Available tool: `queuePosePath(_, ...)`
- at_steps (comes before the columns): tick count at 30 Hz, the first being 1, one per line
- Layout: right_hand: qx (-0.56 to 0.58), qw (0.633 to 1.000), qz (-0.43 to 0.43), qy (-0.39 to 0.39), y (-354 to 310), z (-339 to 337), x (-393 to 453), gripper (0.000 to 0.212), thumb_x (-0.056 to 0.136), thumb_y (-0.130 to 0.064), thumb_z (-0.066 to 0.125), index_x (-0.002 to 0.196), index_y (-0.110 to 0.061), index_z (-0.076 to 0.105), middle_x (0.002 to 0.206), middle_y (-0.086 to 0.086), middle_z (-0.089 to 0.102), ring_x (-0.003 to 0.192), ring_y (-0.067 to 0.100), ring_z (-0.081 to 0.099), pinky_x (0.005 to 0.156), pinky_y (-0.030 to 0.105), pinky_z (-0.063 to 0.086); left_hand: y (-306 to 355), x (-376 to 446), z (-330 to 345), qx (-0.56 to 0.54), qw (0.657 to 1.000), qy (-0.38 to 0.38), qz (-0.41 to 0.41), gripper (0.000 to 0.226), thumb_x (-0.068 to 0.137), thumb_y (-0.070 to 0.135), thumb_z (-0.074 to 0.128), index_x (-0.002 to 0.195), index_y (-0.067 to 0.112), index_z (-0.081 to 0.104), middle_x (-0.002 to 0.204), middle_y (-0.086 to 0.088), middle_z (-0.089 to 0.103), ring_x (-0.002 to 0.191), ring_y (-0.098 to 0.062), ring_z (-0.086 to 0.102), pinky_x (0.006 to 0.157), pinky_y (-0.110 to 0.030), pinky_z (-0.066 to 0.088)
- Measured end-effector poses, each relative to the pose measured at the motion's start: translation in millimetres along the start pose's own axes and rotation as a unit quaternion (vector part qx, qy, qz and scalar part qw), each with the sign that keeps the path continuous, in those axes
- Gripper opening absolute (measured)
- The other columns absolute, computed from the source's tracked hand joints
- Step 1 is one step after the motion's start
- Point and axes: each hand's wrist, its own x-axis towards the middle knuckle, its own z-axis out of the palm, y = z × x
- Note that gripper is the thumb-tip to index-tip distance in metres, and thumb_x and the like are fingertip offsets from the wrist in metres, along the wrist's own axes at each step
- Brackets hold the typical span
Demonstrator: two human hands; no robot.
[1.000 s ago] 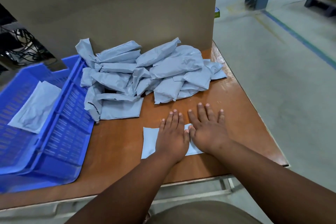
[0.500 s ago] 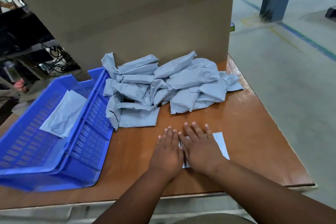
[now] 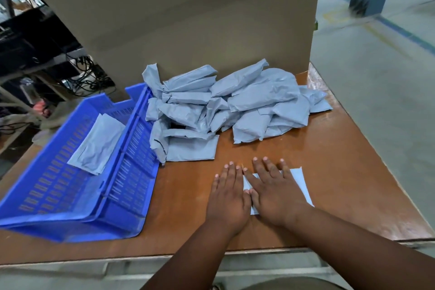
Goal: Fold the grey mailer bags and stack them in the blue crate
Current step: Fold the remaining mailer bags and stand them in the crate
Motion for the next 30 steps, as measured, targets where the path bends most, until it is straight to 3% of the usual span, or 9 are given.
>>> queuePosePath(2,0.005,1.0,-0.013,-0.009,3,-3,-1,0.066,0.106,-0.055,0.02,0.166,-0.03,0.03,0.175,0.01,0.022,0.162,0.035,0.019,0.126,0.064,-0.004,0,-1,0,0.001,1.0,-0.003,-0.003,0.074,0.102,0.049,0.012,0.171,0.021,0.008,0.178,0.0,-0.004,0.163,-0.015,-0.012,0.133,-0.049,0.004)
queuePosePath(5,-0.003,0.999,-0.035,0.01,13,-18,-11,0.063,0.108,-0.053,0.025,0.162,-0.024,0.041,0.173,0.011,0.029,0.161,0.033,0.025,0.125,0.063,-0.01,-1,-6,-7,0.007,1.0,-0.005,0.014,0.075,0.104,0.057,0.007,0.171,0.023,0.003,0.177,0.001,-0.016,0.161,-0.014,-0.021,0.133,-0.046,-0.004)
queuePosePath(8,-0.017,0.999,-0.04,0.024,36,-30,-36,0.064,0.109,-0.049,0.022,0.167,-0.023,0.028,0.178,0.008,0.007,0.165,0.029,0.006,0.128,0.061,-0.003,14,-17,-13,-0.011,0.995,0.027,0.094,0.071,0.108,0.052,0.02,0.171,0.021,0.011,0.178,0.0,-0.011,0.162,-0.015,-0.018,0.133,-0.042,0.0)
queuePosePath(10,-0.018,0.998,-0.049,0.035,53,-28,-54,0.065,0.107,-0.051,0.026,0.167,-0.024,0.028,0.178,0.008,0.009,0.164,0.028,0.008,0.129,0.056,0.001,30,-25,-9,-0.014,0.99,0.028,0.135,0.068,0.109,0.047,0.023,0.171,0.021,0.014,0.178,-0.001,-0.007,0.163,-0.015,-0.014,0.133,-0.044,0.002)
queuePosePath(14,-0.022,0.995,-0.091,-0.015,76,-12,-78,0.07,0.108,-0.061,0.03,0.169,-0.027,0.023,0.177,0.007,0.013,0.163,0.028,0.016,0.13,0.055,0.02,41,-34,6,0.018,0.99,0.001,0.142,0.069,0.11,0.053,0.023,0.171,0.025,0.011,0.179,-0.001,-0.005,0.164,-0.02,-0.011,0.132,-0.055,0.008)
queuePosePath(18,-0.02,0.995,-0.1,-0.024,82,-13,-83,0.071,0.109,-0.064,0.024,0.171,-0.033,0.006,0.178,0.003,0.0,0.165,0.025,0.002,0.132,0.051,0.01,41,-33,10,0.044,0.989,-0.017,0.139,0.069,0.11,0.057,0.02,0.171,0.028,0.009,0.179,-0.004,-0.003,0.164,-0.025,-0.012,0.13,-0.06,0.004)
queuePosePath(24,0.004,0.995,-0.086,-0.055,78,-13,-83,0.074,0.105,-0.072,0.011,0.17,-0.037,0.0,0.178,-0.001,-0.003,0.165,0.023,-0.002,0.132,0.052,0.007,41,-35,7,0.049,0.989,-0.036,0.137,0.07,0.109,0.058,0.017,0.171,0.03,0.0,0.178,-0.001,-0.014,0.163,-0.023,-0.018,0.13,-0.058,-0.002)
queuePosePath(28,0.007,0.996,-0.073,-0.053,73,-22,-83,0.08,0.098,-0.075,-0.007,0.169,-0.041,0.004,0.177,-0.005,-0.004,0.165,0.021,0.0,0.132,0.052,0.004,34,-36,1,0.047,0.989,-0.039,0.135,0.07,0.109,0.063,0.014,0.169,0.035,-0.006,0.177,0.004,-0.018,0.162,-0.018,-0.022,0.13,-0.057,-0.001)
queuePosePath(30,0.005,0.996,-0.066,-0.056,69,-32,-81,0.079,0.1,-0.074,-0.005,0.17,-0.038,0.009,0.177,-0.004,-0.008,0.165,0.02,-0.001,0.132,0.054,0.0,25,-37,-7,0.065,0.991,-0.024,0.111,0.073,0.107,0.069,0.015,0.17,0.035,0.0,0.178,0.003,-0.012,0.162,-0.02,-0.019,0.13,-0.058,-0.001)
